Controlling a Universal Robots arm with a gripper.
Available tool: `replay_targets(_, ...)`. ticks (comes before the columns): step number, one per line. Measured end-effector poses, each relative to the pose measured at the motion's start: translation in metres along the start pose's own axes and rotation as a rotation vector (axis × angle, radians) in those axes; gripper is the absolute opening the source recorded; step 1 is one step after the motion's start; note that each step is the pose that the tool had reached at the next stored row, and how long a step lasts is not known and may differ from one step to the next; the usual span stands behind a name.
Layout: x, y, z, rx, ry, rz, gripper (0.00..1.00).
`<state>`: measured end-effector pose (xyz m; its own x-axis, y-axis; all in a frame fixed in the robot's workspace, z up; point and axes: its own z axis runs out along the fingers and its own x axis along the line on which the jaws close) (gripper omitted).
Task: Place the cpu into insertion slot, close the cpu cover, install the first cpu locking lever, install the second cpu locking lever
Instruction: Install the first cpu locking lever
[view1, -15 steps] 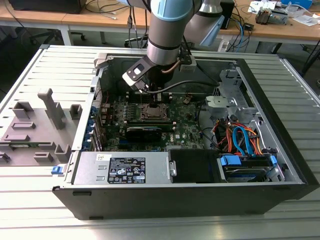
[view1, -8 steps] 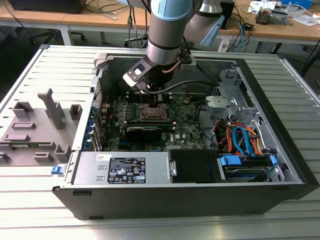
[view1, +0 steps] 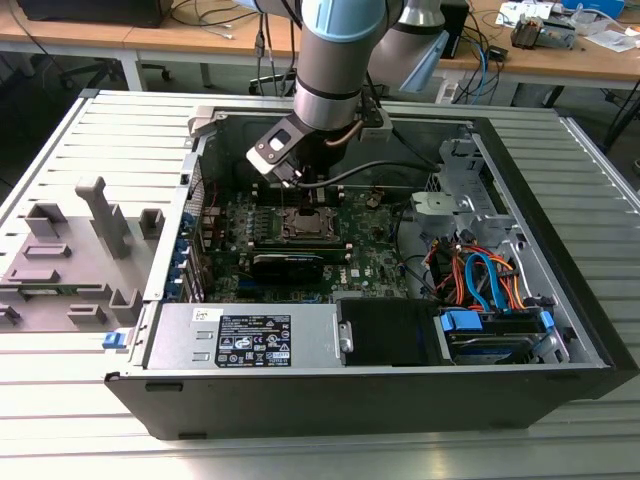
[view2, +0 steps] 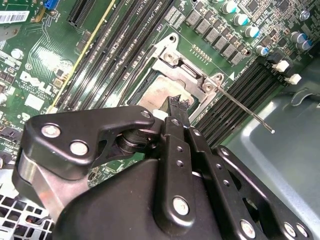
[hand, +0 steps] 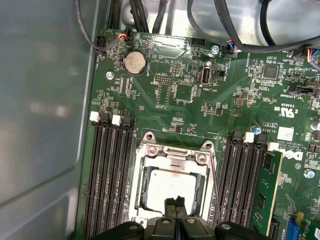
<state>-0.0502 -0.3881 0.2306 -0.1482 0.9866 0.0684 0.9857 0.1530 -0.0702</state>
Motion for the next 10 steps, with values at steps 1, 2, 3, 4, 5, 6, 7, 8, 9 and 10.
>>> replay_targets(1, 0.0000, 0.0000, 0.0000, 0.0002, -0.0002, -0.003, 0.11)
replay_targets(2, 0.0000, 0.0000, 0.0000, 0.0004, -0.0004, -0.006, 0.11)
replay_targets(3, 0.0000, 0.0000, 0.0000, 0.0007, -0.0007, -0.010, 0.11)
replay_targets(4, 0.0000, 0.0000, 0.0000, 0.0009, -0.0009, -0.012, 0.11)
replay_targets(5, 0.0000, 0.0000, 0.0000, 0.0011, -0.0012, -0.017, 0.11)
replay_targets(6, 0.0000, 0.0000, 0.0000, 0.0014, -0.0013, -0.020, 0.11)
replay_targets(7, 0.0000, 0.0000, 0.0000, 0.0015, -0.0016, -0.022, 0.11)
replay_targets(8, 0.0000, 0.0000, 0.0000, 0.0017, -0.0017, -0.024, 0.11)
replay_targets(9, 0.0000, 0.0000, 0.0000, 0.0018, -0.0019, -0.027, 0.11)
replay_targets(10, 0.0000, 0.0000, 0.0000, 0.0019, -0.0020, -0.028, 0.11)
